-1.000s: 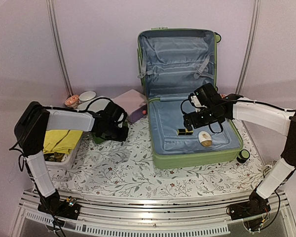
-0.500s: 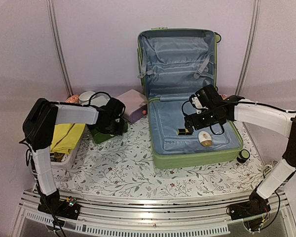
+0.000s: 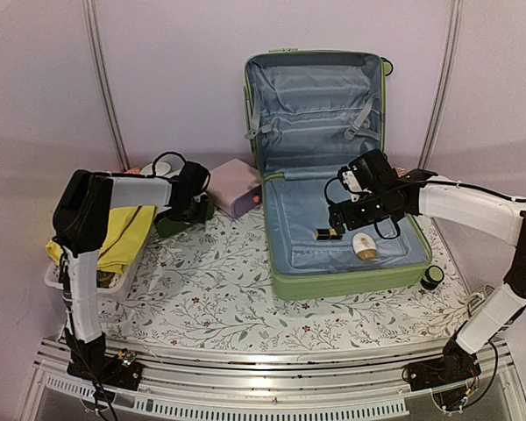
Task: Open, take out, and arrange the luggage
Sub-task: Close the drawer in the storage box, then open the drawer of the storage box.
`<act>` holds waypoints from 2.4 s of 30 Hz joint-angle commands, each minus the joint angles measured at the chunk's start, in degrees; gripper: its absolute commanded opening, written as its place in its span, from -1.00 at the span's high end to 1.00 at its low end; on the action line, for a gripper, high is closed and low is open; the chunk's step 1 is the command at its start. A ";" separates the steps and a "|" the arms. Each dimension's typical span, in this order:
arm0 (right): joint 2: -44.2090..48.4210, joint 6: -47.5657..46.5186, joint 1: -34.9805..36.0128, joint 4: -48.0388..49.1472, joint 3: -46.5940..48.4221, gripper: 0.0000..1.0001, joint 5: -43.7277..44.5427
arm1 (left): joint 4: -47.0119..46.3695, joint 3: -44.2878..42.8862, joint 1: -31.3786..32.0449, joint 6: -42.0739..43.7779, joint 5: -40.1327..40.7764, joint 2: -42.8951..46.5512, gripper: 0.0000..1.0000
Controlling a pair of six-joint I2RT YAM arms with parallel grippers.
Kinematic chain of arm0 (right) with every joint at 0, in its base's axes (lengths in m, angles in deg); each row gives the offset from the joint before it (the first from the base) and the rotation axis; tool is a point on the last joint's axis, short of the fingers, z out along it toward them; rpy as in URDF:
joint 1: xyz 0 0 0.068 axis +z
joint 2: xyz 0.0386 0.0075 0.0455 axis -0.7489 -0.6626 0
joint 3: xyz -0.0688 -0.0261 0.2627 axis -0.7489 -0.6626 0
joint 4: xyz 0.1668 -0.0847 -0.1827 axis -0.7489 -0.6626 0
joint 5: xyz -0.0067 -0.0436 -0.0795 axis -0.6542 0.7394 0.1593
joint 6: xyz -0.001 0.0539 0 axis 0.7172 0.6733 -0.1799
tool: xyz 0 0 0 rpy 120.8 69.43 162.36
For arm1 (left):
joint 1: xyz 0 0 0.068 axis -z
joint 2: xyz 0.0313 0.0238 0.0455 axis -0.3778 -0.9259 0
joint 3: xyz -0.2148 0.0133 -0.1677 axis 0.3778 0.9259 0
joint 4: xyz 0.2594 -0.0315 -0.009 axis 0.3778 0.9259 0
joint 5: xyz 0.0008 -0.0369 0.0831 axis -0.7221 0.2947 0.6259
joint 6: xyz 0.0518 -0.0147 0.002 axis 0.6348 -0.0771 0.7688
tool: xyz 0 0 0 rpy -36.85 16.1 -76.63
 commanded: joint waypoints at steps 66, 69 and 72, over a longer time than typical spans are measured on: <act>3.74 0.37 0.05 -0.12 0.32 -0.98 -3.93 | -3.30 -8.74 -1.72 20.73 4.36 -1.53 -0.44; 4.20 0.65 0.05 -0.22 -0.05 -0.98 -3.90 | -3.23 -8.71 -1.84 19.20 3.80 -0.91 -0.41; 4.68 1.00 0.05 -0.02 -0.73 -0.98 -3.81 | -3.63 -8.03 -1.62 17.35 -0.94 0.70 -0.38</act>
